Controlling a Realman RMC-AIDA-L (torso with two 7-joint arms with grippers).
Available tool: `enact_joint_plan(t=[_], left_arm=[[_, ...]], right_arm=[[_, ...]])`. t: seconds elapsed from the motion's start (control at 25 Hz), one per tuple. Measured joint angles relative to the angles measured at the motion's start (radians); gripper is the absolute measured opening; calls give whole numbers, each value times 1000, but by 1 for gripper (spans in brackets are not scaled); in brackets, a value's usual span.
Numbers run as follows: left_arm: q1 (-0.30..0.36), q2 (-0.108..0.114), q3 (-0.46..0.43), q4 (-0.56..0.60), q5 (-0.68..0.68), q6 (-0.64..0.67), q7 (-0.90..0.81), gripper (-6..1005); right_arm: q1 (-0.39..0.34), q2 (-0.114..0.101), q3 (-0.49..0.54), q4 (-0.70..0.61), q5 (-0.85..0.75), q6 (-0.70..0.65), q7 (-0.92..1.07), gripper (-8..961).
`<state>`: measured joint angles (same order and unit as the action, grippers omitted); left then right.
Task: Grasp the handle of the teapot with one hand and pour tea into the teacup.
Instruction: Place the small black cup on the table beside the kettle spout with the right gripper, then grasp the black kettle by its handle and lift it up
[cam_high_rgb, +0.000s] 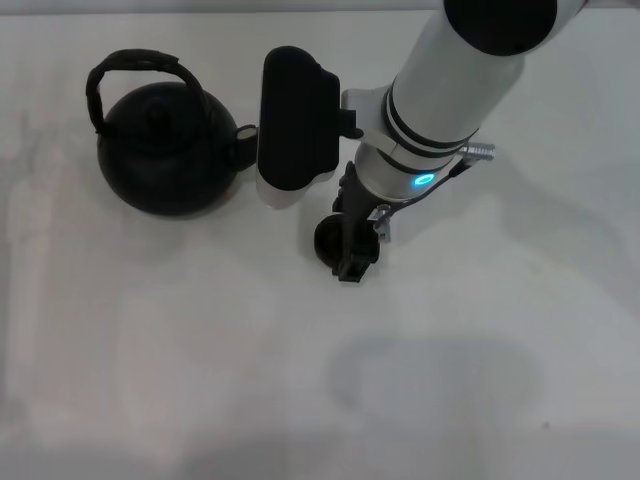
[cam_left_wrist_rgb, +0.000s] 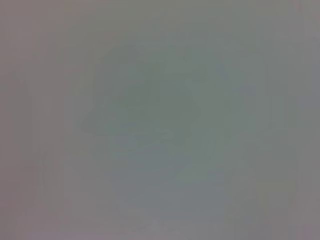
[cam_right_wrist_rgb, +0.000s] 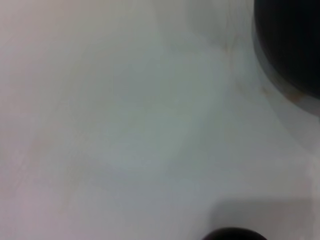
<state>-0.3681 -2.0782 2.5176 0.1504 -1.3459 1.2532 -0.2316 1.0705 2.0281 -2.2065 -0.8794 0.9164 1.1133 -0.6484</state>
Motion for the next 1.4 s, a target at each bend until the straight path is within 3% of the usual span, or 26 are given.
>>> enact_joint_plan(t=[0.2, 0.4, 0.8, 1.24, 1.4], left_arm=[[0, 0, -3, 0, -2, 0, 0, 877], [0, 0, -3, 0, -3, 0, 0, 877], [0, 1, -3, -9, -6, 0, 0, 878], [34, 4, 6, -21, 22, 36, 5, 878], [64, 2, 6, -36, 53, 84, 1, 878]], right_arm=[[0, 0, 7, -1, 1, 0, -11, 755], [-11, 0, 30, -8, 12, -6, -33, 844], [-131, 0, 236, -14, 54, -24, -162, 841], [-319, -6, 611, -31, 189, -35, -362, 838], [-379, -7, 751, -3, 313, -88, -467, 837]])
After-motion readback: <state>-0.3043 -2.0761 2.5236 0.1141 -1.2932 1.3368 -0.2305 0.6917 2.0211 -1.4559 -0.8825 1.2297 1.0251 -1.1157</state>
